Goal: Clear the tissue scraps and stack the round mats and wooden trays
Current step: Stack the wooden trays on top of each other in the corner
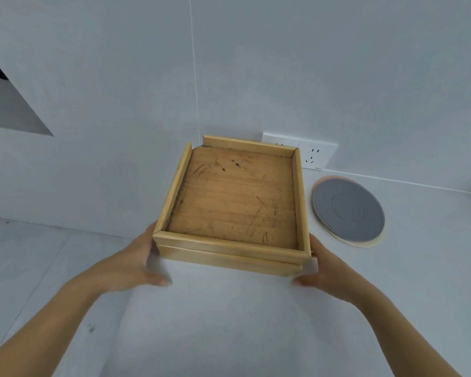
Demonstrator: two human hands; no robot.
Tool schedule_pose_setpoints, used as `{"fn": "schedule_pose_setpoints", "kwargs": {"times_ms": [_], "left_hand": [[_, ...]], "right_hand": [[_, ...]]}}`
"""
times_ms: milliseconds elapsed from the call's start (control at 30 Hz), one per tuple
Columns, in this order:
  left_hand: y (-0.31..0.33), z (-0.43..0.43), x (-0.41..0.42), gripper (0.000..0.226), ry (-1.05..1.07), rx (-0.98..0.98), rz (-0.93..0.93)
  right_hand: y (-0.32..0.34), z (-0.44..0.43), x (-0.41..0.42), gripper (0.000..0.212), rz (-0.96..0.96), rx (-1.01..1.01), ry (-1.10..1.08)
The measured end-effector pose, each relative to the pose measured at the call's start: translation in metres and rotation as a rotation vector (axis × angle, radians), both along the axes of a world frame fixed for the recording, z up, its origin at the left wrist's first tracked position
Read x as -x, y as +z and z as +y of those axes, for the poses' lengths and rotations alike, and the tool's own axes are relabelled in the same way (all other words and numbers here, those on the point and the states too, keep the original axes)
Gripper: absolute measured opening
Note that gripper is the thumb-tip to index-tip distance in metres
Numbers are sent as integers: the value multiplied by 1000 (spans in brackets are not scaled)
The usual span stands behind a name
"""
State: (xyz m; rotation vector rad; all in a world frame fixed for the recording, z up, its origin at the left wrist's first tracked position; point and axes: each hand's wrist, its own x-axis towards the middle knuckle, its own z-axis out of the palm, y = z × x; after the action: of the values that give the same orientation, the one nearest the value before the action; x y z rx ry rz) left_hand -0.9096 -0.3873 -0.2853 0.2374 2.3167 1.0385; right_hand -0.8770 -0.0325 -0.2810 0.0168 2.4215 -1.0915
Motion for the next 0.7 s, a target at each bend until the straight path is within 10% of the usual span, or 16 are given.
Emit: {"fn": "schedule_pose_setpoints", "kwargs": {"times_ms": [300,700], "left_hand": [[-14,27,-8,51,287,66,297],[-25,31,37,74,324,50,198]], "right_hand": [[5,-24,-7,64,180,-186,26],[2,-18,28,63,230,-140,-38]]}}
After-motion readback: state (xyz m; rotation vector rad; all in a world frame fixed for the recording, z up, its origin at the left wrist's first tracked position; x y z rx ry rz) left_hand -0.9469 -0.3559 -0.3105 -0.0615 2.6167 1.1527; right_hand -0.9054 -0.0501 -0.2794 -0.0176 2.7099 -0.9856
